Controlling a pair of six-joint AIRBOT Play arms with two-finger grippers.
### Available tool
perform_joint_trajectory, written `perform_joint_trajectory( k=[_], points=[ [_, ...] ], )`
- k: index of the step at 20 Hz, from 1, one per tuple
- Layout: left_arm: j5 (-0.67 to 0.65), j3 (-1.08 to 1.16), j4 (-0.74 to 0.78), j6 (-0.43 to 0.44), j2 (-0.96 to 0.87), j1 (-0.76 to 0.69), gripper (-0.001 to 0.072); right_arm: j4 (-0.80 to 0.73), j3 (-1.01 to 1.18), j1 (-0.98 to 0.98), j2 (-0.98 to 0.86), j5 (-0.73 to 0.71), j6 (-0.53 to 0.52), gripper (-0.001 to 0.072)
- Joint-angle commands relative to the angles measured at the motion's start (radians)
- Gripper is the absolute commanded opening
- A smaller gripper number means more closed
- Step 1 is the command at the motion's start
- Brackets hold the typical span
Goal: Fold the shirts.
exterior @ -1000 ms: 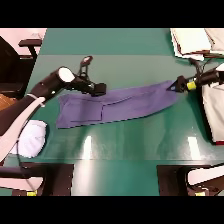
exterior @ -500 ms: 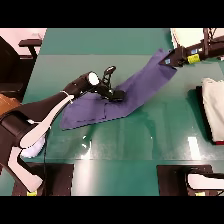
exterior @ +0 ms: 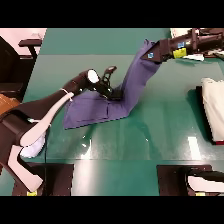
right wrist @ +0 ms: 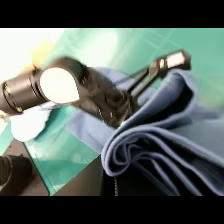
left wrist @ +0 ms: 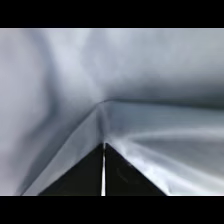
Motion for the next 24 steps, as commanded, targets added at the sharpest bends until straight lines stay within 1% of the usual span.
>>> perform_joint_trajectory(
  k=[1,3,5,6,7,8,10,11,13,15,17,19,22,23,24],
  points=[
    [-0.063,0.017,0.094,0.006,0.127,0.103,0.0021,0.006,0.002,0.092,-0.001,-0.071,-0.011,0.0015],
    [-0.085,0.017,0.154,0.008,0.256,0.205,0.0021,0.034,0.002,0.185,-0.022,-0.147,-0.048,0.0016],
    [-0.095,0.016,0.226,0.007,0.386,0.311,0.0022,0.080,0.002,0.304,-0.069,-0.266,-0.093,0.0016],
    [-0.095,0.016,0.262,0.007,0.448,0.361,0.0022,0.092,0.002,0.367,-0.103,-0.332,-0.100,0.0022],
    [-0.095,0.016,0.291,0.007,0.502,0.407,0.0022,0.094,0.003,0.431,-0.143,-0.393,-0.117,0.0097],
    [-0.098,0.016,0.306,0.007,0.546,0.448,0.0022,0.095,0.003,0.483,-0.180,-0.431,-0.144,0.0217],
    [-0.112,0.016,0.309,0.006,0.613,0.519,0.0022,0.082,0.002,0.560,-0.242,-0.470,-0.235,0.0448],
    [-0.124,0.016,0.309,0.007,0.634,0.546,0.0022,0.068,0.002,0.575,-0.261,-0.464,-0.263,0.0477],
    [-0.159,0.016,0.309,0.007,0.656,0.576,0.0022,0.013,0.002,0.565,-0.275,-0.389,-0.262,0.0471],
    [-0.190,0.016,0.309,0.007,0.658,0.582,0.0022,-0.074,-0.006,0.507,-0.266,-0.283,-0.185,0.0449],
    [-0.208,0.016,0.306,0.007,0.658,0.582,0.0022,-0.119,-0.072,0.417,-0.233,-0.214,-0.156,0.0449],
    [-0.212,0.014,0.304,0.007,0.658,0.582,0.0022,-0.129,-0.200,0.307,-0.179,-0.196,-0.127,0.0449],
    [-0.212,0.014,0.295,0.007,0.658,0.582,0.0022,-0.133,-0.394,0.132,-0.124,-0.204,-0.052,0.0453],
    [-0.211,0.014,0.288,0.007,0.658,0.582,0.0022,-0.132,-0.436,0.085,-0.122,-0.203,-0.043,0.0465],
    [-0.209,0.014,0.276,0.007,0.656,0.582,0.0022,-0.127,-0.474,0.045,-0.126,-0.208,-0.041,0.0567]
  ],
)
